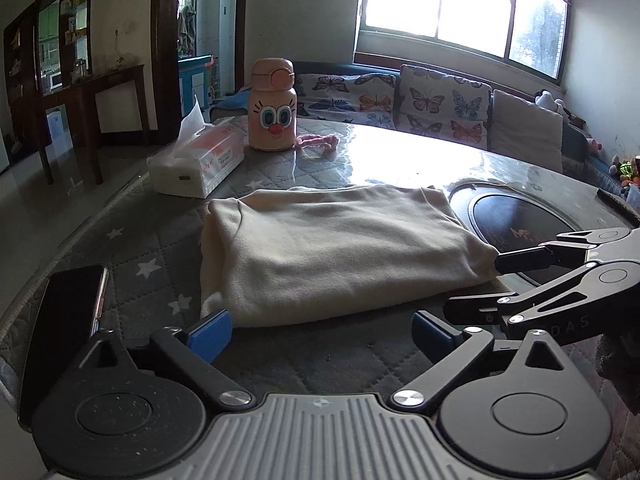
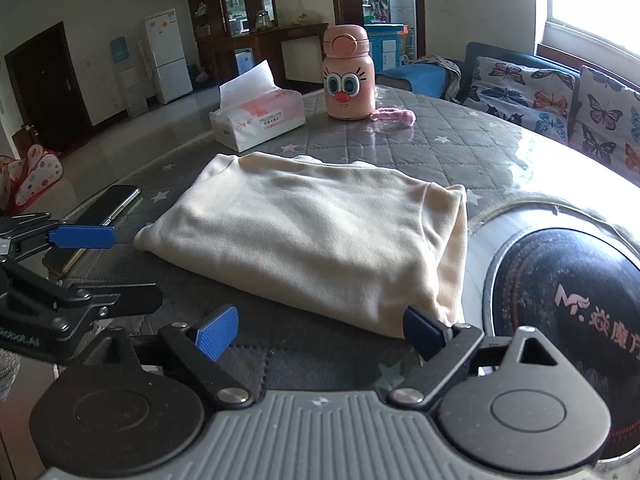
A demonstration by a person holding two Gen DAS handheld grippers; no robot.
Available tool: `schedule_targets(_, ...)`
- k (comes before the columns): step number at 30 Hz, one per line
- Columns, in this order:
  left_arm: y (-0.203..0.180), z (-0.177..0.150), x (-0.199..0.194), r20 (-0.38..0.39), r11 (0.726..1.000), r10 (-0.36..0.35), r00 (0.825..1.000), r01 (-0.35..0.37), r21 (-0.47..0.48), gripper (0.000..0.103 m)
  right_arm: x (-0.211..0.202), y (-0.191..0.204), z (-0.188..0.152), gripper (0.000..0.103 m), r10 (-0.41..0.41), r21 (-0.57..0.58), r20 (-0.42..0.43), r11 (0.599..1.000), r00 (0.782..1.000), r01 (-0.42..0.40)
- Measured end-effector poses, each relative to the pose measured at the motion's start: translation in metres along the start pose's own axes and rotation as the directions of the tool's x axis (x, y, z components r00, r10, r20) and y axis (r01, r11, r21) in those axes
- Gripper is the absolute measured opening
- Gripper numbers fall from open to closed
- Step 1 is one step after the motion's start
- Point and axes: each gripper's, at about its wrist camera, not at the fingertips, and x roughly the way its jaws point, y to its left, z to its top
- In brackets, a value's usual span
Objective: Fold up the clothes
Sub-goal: 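Open both grippers and pull them back from the folded sweatshirt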
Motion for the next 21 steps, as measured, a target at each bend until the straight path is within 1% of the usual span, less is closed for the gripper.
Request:
schedule_targets(6,-0.003,-0.004,-0.004,-0.001,1.000,0.007,1.000,-0.007,0.002,0.103,-0.005,0.001,-0.005,0.097,-0.011,0.016,0.007,1.000,1.000,0.011)
schedule_targets(7,-0.003,-0.005,-0.004,-0.004,1.000,0.010,1.000,-0.010,0.002,0.103,-0.007,0.002,-0.006,0.099,-0.015,0.018,0.008,1.000,1.000,0.015)
schedule_targets(8,-0.003,-0.005,-0.005,-0.006,1.000,0.013,1.000,-0.013,0.001,0.103,-0.007,0.002,-0.006,0.103,-0.020,0.019,0.010,1.000,1.000,0.020)
schedule_targets(12,-0.005,-0.007,-0.007,-0.007,1.000,0.021,1.000,-0.021,-0.003,0.103,-0.011,0.005,-0.008,0.103,-0.040,0.014,0.013,0.999,0.999,0.040)
schedule_targets(21,-0.010,-0.010,-0.013,-0.013,0.999,0.033,0.999,-0.034,-0.016,0.103,-0.017,0.009,-0.016,0.103,-0.048,0.024,0.012,0.999,0.999,0.047)
